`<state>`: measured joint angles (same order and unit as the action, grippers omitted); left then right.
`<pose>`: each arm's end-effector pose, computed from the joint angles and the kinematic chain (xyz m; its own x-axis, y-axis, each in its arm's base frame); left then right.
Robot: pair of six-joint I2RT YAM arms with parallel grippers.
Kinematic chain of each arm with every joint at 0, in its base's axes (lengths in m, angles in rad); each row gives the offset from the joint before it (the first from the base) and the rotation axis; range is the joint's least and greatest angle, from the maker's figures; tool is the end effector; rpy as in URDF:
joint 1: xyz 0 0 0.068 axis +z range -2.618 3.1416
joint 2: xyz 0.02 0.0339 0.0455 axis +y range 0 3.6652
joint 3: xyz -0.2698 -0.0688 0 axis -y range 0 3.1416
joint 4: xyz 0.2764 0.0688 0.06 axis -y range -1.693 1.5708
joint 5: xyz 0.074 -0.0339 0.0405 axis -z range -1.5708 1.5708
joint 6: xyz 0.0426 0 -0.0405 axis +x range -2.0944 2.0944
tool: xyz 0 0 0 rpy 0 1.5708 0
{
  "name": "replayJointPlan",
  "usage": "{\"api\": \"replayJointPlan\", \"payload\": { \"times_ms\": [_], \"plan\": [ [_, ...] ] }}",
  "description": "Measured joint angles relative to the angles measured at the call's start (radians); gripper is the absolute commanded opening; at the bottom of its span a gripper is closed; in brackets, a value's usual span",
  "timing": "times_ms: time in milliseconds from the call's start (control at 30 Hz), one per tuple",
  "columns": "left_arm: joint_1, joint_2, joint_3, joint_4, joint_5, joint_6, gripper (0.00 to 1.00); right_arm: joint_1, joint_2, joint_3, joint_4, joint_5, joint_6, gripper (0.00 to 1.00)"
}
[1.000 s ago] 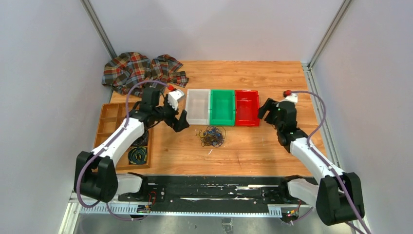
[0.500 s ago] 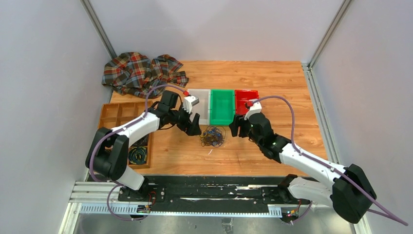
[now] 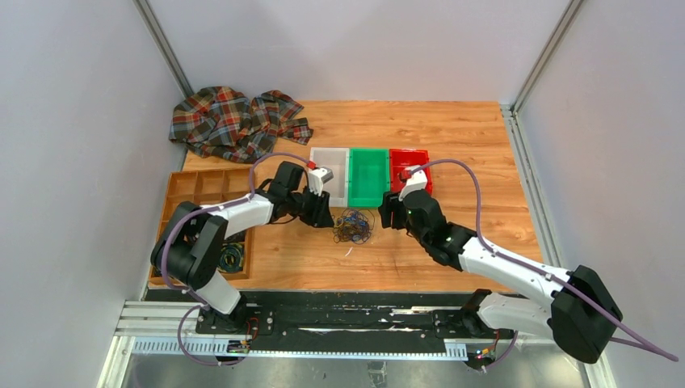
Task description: Untangle the cables
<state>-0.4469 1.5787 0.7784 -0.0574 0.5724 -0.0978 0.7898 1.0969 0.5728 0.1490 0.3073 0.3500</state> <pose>0.2872 -0.1632 0.1437 -0.7455 0.2662 -0.6110 0.6130 0.6339 -0.4716 0.2012 0.1847 0.2252 -0.4065 0.0542 -0.9121 -0.3613 0.9073 0.2150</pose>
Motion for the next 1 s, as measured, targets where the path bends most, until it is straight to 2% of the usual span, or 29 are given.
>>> {"api": "replayJointPlan", "payload": {
  "times_ms": [233,367,500,600,800,1000],
  "plan": [
    [0.000,0.045,0.000,0.059,0.026,-0.028,0.01,0.000,0.022,0.042,-0.005,-0.001,-0.002,0.61],
    [0.000,0.038,0.000,0.062,0.031,-0.027,0.01,0.000,0.023,0.043,-0.008,-0.003,-0.002,0.61],
    [0.000,-0.028,0.002,0.008,0.043,0.009,0.01,0.001,0.028,0.045,-0.013,-0.018,-0.002,0.70],
    [-0.001,-0.114,0.018,-0.084,0.063,0.058,0.01,0.007,0.034,0.047,-0.012,-0.028,-0.006,0.77],
    [-0.001,-0.248,0.095,-0.294,0.122,0.170,0.01,0.072,0.060,0.064,0.007,-0.058,-0.034,0.78],
    [-0.001,-0.294,0.150,-0.465,0.192,0.243,0.01,0.142,0.104,0.129,0.058,-0.100,-0.064,0.78]
  ]
}}
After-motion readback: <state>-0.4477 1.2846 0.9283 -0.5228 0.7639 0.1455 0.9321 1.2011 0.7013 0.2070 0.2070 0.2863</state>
